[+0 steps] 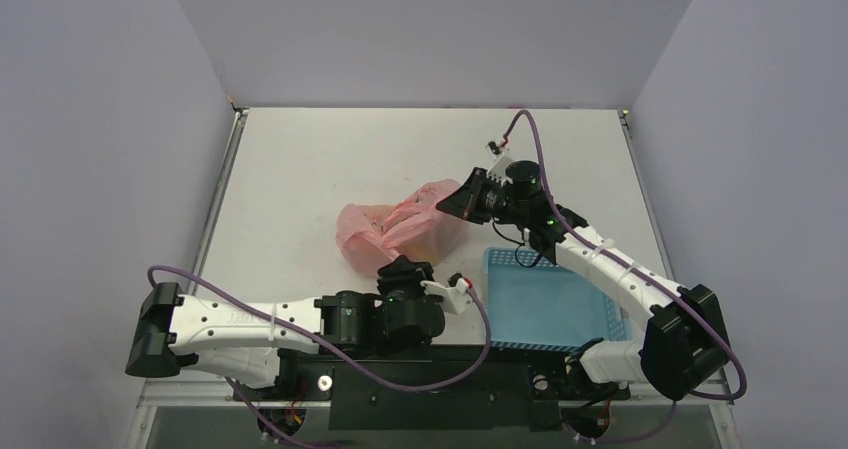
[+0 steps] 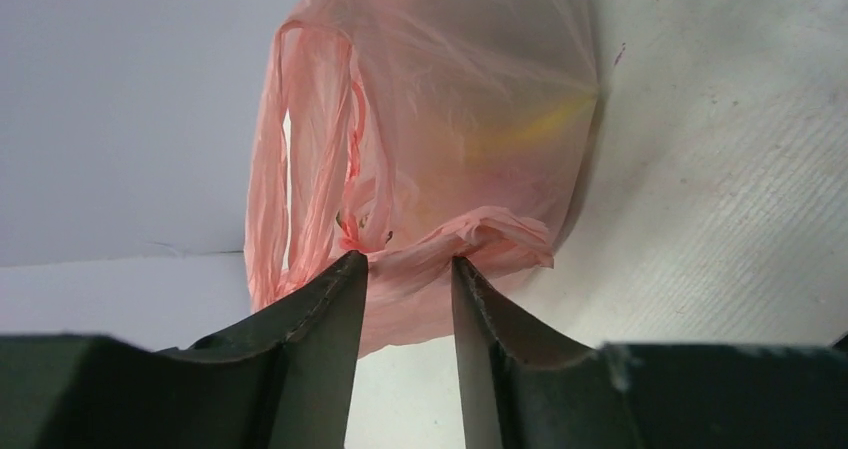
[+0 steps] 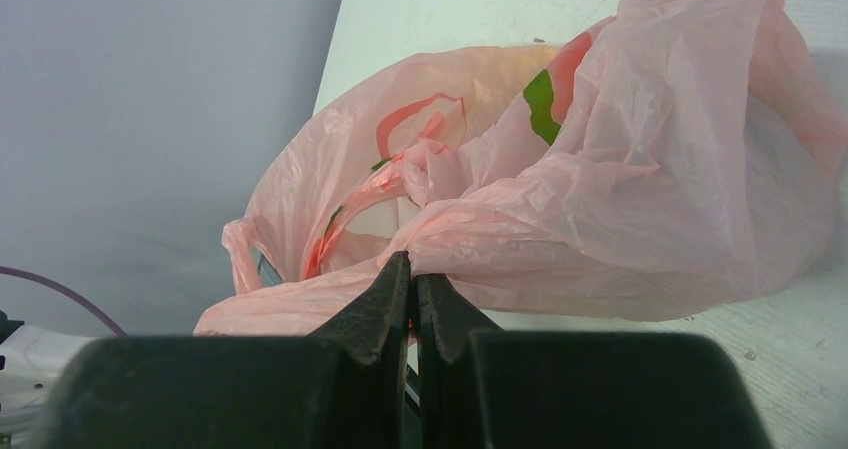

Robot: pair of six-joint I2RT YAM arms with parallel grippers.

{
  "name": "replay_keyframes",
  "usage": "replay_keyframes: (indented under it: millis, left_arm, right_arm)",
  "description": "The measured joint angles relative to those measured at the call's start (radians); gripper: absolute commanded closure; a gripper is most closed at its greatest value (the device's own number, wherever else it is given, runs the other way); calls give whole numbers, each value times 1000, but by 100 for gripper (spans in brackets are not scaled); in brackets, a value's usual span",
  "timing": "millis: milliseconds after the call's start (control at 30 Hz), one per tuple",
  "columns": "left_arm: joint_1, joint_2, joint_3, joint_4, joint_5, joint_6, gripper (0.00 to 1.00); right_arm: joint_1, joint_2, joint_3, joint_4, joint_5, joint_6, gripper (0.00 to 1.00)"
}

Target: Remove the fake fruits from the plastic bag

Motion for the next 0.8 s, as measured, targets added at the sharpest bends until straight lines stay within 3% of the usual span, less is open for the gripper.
replay_keyframes:
  millis: [67,133,233,300,533,600,667,800]
  left_arm:
    - [20,1,-1,14,12,13,78]
    - [41,3,-1,13,26,10,73]
    - [66,4,-1,6,81,4,56]
    - [71,5,0,2,118,0,51]
    - [142,61,9,-20,248,-14,47]
    - [176,91,18,-34,268,-15,55]
    - [205,124,25,-43,266,-21,74]
    - [216,170,53,-69,210,-61,97]
  right_arm:
    - [0,0,0,2,-2,3,100]
    - [0,0,0,4,-4,4,100]
    - [0,0,0,7,-8,4,100]
    - [0,0,0,7,-8,4,100]
    - [7,0,3,7,-8,6,100]
    - [13,0,4,8,-8,7,100]
    - [16,0,4,8,-8,11,100]
    - [20,1,4,22,-8,18,100]
